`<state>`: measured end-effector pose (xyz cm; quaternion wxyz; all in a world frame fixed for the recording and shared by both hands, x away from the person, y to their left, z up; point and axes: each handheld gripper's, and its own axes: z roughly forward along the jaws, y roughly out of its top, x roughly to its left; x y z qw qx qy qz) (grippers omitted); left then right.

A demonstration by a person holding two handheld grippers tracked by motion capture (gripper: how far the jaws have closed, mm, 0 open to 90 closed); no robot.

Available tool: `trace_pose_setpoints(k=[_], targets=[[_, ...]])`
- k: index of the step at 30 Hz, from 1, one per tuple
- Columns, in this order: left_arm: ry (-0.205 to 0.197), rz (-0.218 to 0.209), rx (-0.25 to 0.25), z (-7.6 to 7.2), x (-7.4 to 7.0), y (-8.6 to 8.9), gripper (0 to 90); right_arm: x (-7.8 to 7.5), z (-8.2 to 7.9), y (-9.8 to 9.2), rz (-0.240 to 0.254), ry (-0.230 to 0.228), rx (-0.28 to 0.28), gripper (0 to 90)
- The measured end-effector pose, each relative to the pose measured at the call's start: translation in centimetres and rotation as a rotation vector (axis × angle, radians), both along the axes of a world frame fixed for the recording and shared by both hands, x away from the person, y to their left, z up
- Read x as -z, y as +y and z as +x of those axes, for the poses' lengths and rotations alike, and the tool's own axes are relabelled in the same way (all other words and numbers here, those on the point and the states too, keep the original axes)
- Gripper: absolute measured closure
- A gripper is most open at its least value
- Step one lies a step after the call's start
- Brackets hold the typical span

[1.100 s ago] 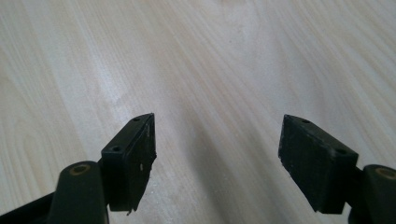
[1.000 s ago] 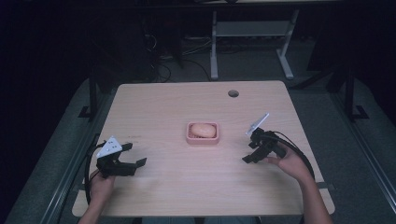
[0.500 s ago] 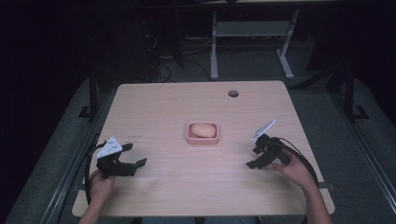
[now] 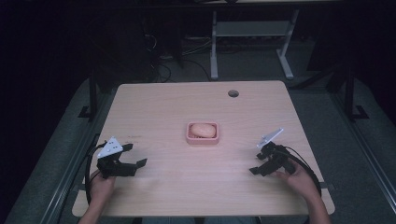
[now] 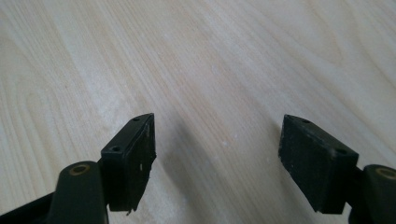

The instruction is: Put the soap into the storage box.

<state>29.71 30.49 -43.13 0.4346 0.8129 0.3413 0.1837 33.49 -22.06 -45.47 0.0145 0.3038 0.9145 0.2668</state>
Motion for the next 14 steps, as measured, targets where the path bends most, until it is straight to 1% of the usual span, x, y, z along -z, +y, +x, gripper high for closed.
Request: trace_pose_setpoints(k=[1,3,5,6,9,12,14], targets=[[0.002,-0.006,-0.004,0.0,0.0,-0.1,14.3,0.0,-0.2,-0.1,0.006,-0.010,0.002,27.0],[-0.004,-0.006,-0.003,0.0,0.1,-0.1,14.3,0.0,-0.7,-0.3,0.018,-0.016,0.020,27.0],[-0.003,-0.007,-0.003,0.0,0.1,-0.1,14.3,-0.1,-1.1,-0.5,0.022,-0.040,0.022,27.0],[-0.004,-0.007,-0.002,0.0,0.1,-0.1,14.3,-0.2,-1.4,-0.6,0.024,-0.042,0.026,27.0],[-0.002,-0.010,-0.004,0.0,0.1,-0.2,14.3,-0.4,-2.4,-0.8,0.026,-0.064,0.037,26.9],[0.002,-0.019,-0.007,-0.1,0.2,-0.2,14.3,-0.5,-3.6,-0.9,0.041,-0.087,0.054,26.9],[-0.007,-0.017,-0.005,0.0,0.1,-0.2,14.3,-0.6,-4.3,-1.0,0.038,-0.102,0.065,26.9]])
